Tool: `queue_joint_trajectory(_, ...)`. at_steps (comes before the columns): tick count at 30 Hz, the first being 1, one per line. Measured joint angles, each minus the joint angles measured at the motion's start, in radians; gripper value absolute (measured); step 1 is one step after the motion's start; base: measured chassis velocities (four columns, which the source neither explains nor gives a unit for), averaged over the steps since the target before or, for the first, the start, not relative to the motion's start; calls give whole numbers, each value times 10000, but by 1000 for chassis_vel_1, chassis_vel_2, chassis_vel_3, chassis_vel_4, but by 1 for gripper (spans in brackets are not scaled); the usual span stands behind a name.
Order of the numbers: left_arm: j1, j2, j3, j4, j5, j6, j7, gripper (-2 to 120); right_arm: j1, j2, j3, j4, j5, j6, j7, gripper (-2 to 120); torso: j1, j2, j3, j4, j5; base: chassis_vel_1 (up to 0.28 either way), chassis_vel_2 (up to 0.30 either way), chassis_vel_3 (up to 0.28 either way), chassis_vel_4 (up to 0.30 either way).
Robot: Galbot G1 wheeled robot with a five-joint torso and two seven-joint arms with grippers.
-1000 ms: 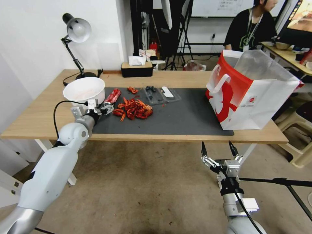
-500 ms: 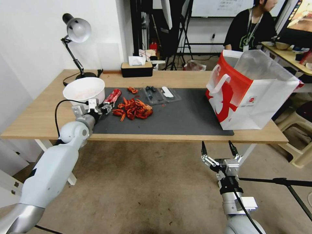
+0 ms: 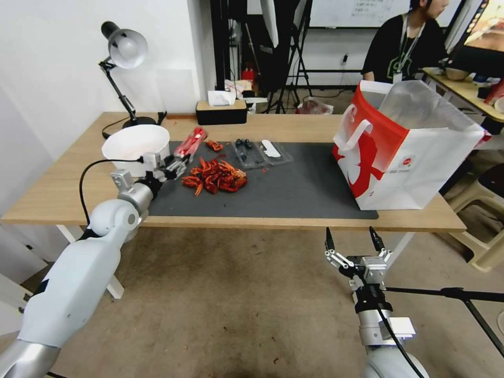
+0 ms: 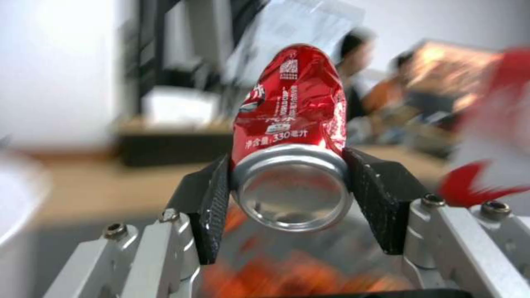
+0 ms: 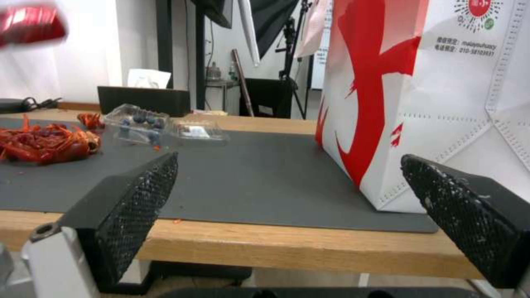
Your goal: Pick up the trash from the table and place it into the takeout bag.
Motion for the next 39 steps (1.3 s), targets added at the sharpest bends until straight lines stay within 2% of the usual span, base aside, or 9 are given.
queue_joint_trajectory(2,-596,-3,676,58,-354,-687,700,50,1,11,7,-21,-12,11,0,100,0,0,0,-1,1,0,0,0,0)
queue_joint_trajectory(5,-1070,-36,1225,166,-468,-944,951,50,12,17,11,-33,-29,14,0,100,0,0,0,-1,-1,0,0,0,0)
queue_joint_trajectory(7,-1787,-107,2101,337,-568,-1155,1111,50,54,34,14,-58,-63,14,0,100,0,0,1,-3,1,0,0,0,0)
queue_joint_trajectory(9,-2780,-275,3069,576,-722,-1222,1126,50,96,40,21,-84,-104,14,0,100,0,-1,1,-3,-1,0,0,0,0)
queue_joint_trajectory(10,-2780,-275,3069,576,-722,-1222,1126,50,96,40,21,-84,-104,14,0,100,0,-1,1,-3,-1,0,0,0,0)
queue_joint_trajectory(15,-4734,-868,4496,1216,-1043,-1227,1091,50,140,44,53,-99,-123,15,2,100,0,-1,1,-2,3,0,0,0,0)
queue_joint_trajectory(22,-7074,-2198,6676,2243,-1690,-1162,961,50,157,113,75,-111,-185,16,13,100,1,-1,0,-3,3,0,0,0,0)
queue_joint_trajectory(27,-8080,-3160,7556,2986,-1855,-1123,840,50,145,174,94,-123,-224,17,21,100,1,-1,0,-7,2,0,0,0,0)
queue_joint_trajectory(39,-9227,-5150,8737,4735,-1926,-1103,799,50,176,241,79,-149,-247,31,18,100,1,-1,0,-1,1,0,0,0,0)
